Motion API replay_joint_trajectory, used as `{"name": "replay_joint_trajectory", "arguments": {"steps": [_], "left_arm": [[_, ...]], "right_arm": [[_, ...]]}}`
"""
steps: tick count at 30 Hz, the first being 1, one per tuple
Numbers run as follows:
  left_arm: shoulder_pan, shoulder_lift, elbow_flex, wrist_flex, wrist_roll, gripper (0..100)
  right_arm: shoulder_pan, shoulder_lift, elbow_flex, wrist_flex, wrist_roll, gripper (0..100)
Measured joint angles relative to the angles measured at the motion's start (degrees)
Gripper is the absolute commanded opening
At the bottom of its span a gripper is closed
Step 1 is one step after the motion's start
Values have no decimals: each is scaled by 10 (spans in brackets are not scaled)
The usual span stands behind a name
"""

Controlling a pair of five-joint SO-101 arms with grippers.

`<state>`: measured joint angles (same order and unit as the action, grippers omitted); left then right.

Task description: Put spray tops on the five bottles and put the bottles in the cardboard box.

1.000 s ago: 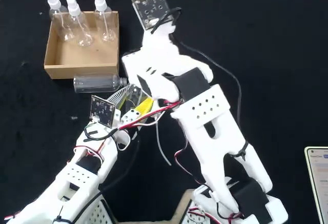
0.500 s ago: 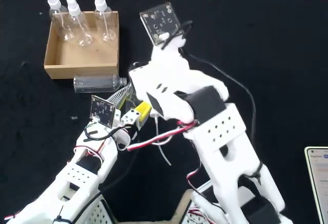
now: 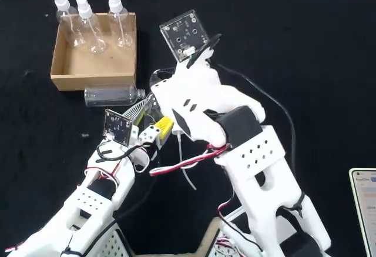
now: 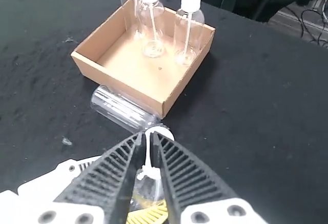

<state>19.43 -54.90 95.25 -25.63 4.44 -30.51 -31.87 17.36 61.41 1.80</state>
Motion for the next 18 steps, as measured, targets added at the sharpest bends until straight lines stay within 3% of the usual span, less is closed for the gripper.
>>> {"name": "replay_joint_trajectory", "arguments": {"steps": [18], "left_arm": [[-4,1,0,0,2,30]], "right_arm": [[4,-1,33,-57,2,15]]}}
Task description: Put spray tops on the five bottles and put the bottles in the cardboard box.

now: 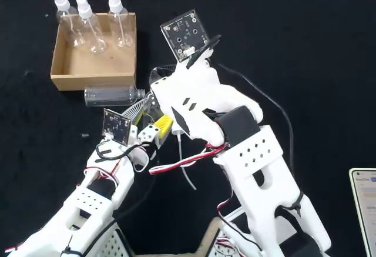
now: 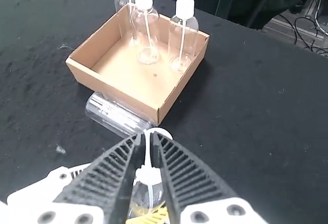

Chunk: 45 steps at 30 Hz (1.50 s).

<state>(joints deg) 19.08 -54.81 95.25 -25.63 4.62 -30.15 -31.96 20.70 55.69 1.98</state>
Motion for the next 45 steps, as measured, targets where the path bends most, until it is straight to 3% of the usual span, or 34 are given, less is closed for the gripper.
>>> {"name": "replay_joint_trajectory", "arguments": {"steps": [16,32,40,45], "left_arm": [[0,0,0,1,1,30],[1,-1,0,0,-2,30],[1,-1,0,0,-2,30],[1,-1,0,0,-2,30]], "right_arm": [[2,-11,42,-42,0,15],[4,-156,35,-42,1,15],[149,-170,104,-56,1,15],[178,-170,251,-182,1,15]]}}
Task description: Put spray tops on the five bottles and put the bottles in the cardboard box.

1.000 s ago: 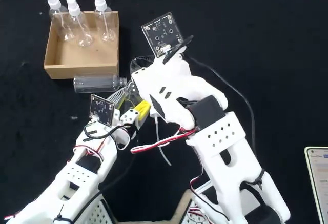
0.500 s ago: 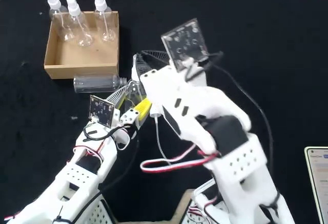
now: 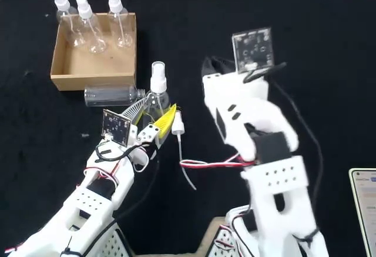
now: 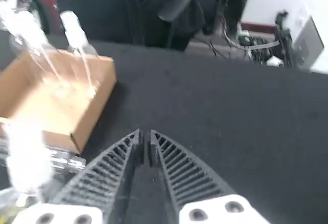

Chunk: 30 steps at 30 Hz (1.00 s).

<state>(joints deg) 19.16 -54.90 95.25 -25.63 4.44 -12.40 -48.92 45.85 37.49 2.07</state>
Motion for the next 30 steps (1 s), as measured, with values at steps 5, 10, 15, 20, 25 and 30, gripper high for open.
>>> {"name": "replay_joint_trajectory", "arguments": {"steps": [5,10,15,20,25,30], "left_arm": [[0,0,2,0,0,30],[0,0,2,0,0,30],[-26,0,2,0,0,30],[-98,0,2,-23,4,30],[-149,0,2,-77,4,30],[-159,0,2,-86,4,30]], "right_arm": [[0,0,171,-185,0,15],[0,0,256,-283,0,15],[0,0,279,-295,0,14],[0,0,288,-296,0,15],[-21,0,311,-300,0,15],[-39,0,364,-371,0,15]]}}
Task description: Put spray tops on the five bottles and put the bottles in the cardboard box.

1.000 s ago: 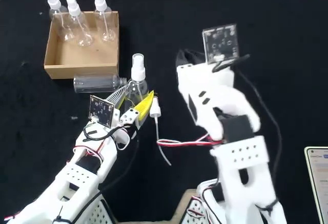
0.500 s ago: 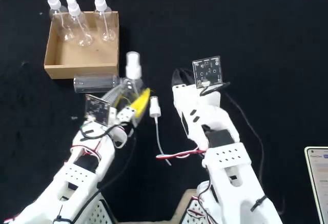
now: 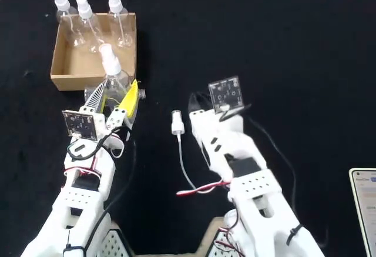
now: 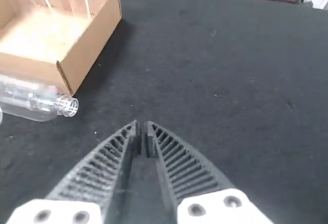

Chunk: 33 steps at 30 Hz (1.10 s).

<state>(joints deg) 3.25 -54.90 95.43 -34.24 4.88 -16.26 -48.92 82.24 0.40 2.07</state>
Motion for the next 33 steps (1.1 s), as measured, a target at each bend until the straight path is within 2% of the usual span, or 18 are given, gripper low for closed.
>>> {"name": "replay_joint_trajectory", "arguments": {"steps": [5,18,23,28,33], "left_arm": [[-9,0,-9,-1,0,30],[-93,0,-109,-1,0,30],[-92,0,-95,-1,0,30],[-54,0,-12,-1,0,30],[-32,-1,-2,7,1,30]], "right_arm": [[0,0,35,-66,0,15],[0,0,38,-75,0,15],[0,0,38,-76,0,15],[15,0,38,-76,0,15],[32,0,38,-76,0,15]]}}
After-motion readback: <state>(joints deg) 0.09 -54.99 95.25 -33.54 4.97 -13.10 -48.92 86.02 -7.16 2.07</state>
